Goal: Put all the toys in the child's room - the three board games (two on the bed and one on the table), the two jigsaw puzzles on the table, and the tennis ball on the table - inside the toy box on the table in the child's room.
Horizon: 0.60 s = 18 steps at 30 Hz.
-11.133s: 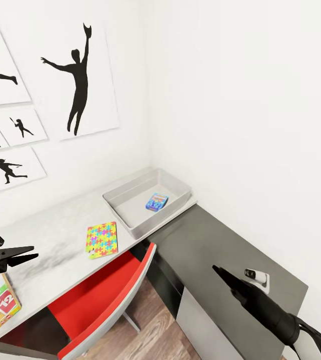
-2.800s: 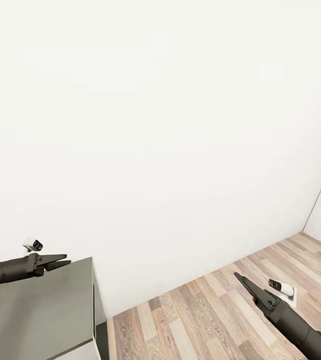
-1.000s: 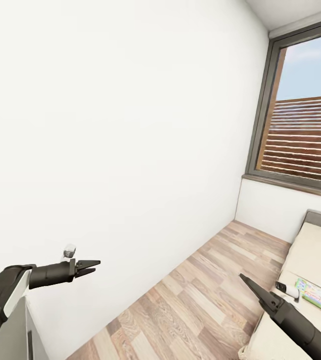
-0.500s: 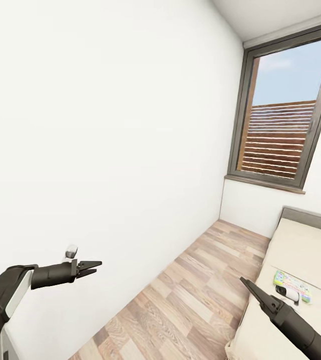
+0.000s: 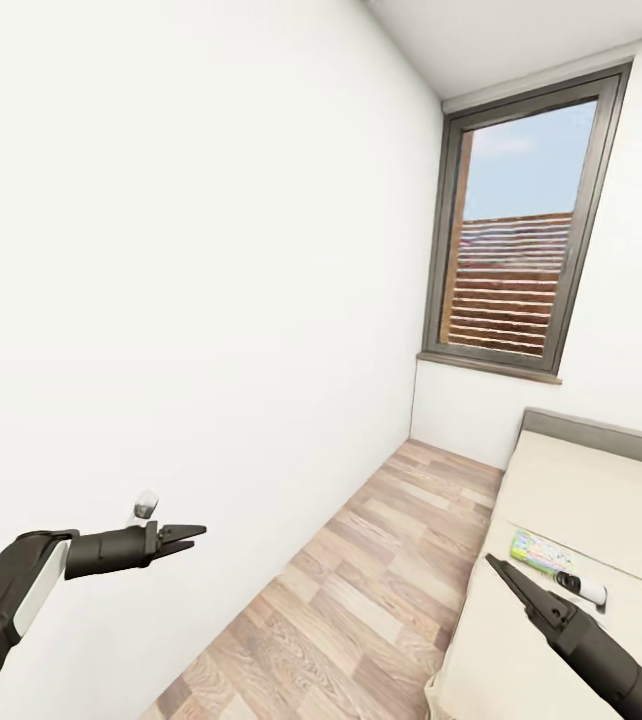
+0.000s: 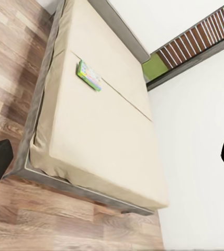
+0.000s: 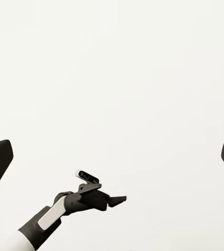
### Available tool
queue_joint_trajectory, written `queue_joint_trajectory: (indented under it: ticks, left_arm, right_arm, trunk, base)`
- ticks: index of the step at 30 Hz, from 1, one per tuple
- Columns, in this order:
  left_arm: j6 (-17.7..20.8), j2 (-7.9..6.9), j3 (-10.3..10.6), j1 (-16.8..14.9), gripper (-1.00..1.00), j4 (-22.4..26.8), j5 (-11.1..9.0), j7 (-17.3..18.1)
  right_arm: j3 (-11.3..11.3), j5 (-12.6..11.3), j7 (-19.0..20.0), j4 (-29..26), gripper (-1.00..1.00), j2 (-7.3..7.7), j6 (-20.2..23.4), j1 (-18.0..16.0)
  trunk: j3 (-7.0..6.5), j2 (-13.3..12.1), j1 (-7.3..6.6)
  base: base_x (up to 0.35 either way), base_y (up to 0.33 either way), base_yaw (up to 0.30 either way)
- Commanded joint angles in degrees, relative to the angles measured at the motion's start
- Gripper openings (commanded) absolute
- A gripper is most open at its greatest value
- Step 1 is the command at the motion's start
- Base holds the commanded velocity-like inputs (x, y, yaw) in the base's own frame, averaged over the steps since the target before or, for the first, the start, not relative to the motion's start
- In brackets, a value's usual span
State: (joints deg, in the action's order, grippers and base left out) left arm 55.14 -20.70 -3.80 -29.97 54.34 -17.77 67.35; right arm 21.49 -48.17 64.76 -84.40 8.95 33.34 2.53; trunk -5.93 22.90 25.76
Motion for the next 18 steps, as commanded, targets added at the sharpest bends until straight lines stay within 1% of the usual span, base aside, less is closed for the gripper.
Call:
queue_joint_trajectory:
  ticks: [1, 7, 18]
  left_arm:
    - [0.33, -0.02, -0.01, 0.00, 1.00, -0.01, -0.10, 0.04]
    - [0.31, 0.00, 0.11, 0.00, 1.00, -0.02, -0.08, -0.07]
    - [0.12, 0.02, 0.13, 0.00, 1.00, -0.02, -0.09, -0.08]
  right_arm:
    - [0.23, -0.37, 0.06, 0.01, 1.00, 0.02, 0.45, 0.02]
    - [1.25, -0.33, 0.37, 0.67, 1.00, 0.02, 0.41, 0.02]
    - [1.87, -0.27, 0.55, 2.24, 1.00, 0.08, 0.39, 0.02]
  trunk:
    - [-0.06, 0.02, 0.02]
    - [-0.47, 0.02, 0.02]
    - [-1.22, 0.02, 0.02]
  base:
    - [0.000, 0.000, -0.211]
    - [0.000, 0.000, -0.211]
    - [0.000, 0.000, -0.211]
